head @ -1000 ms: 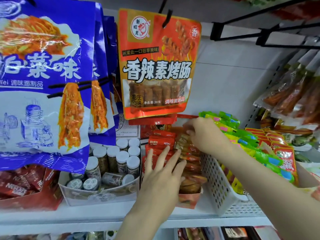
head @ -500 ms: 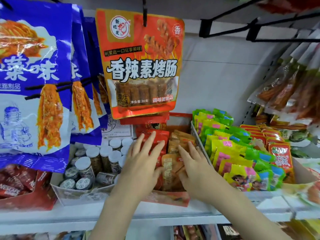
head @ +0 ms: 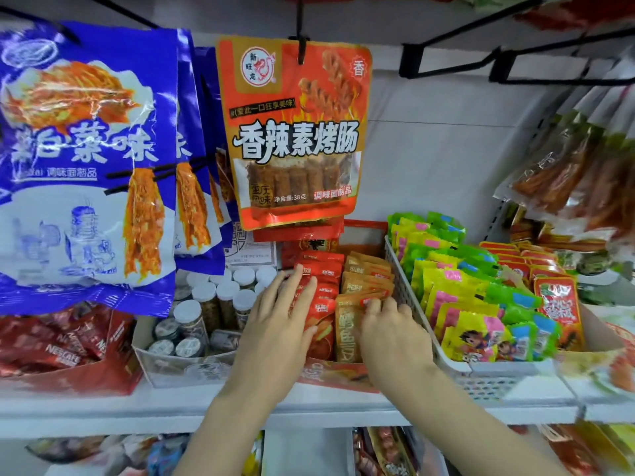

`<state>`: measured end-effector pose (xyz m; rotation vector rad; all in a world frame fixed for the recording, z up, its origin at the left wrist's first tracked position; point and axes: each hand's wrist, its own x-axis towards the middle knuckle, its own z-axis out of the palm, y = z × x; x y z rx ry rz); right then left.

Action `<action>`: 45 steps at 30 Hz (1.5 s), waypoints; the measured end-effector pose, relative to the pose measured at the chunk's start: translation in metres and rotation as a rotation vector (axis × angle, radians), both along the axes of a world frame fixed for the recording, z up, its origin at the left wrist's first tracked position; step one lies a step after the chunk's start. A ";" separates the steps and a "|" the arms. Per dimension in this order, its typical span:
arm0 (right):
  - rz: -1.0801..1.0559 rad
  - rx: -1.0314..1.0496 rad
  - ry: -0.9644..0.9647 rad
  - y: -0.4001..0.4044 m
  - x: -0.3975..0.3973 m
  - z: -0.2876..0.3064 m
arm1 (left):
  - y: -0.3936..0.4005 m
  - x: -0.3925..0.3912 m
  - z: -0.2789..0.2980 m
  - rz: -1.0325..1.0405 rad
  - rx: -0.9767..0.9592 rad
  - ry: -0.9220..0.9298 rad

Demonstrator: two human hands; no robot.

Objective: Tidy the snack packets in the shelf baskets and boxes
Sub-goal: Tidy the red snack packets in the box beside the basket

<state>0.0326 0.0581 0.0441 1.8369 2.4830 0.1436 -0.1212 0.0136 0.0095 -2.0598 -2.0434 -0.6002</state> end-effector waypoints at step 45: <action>-0.196 0.114 0.719 -0.040 0.210 -0.013 | -0.027 0.156 0.011 -0.187 -0.202 -0.835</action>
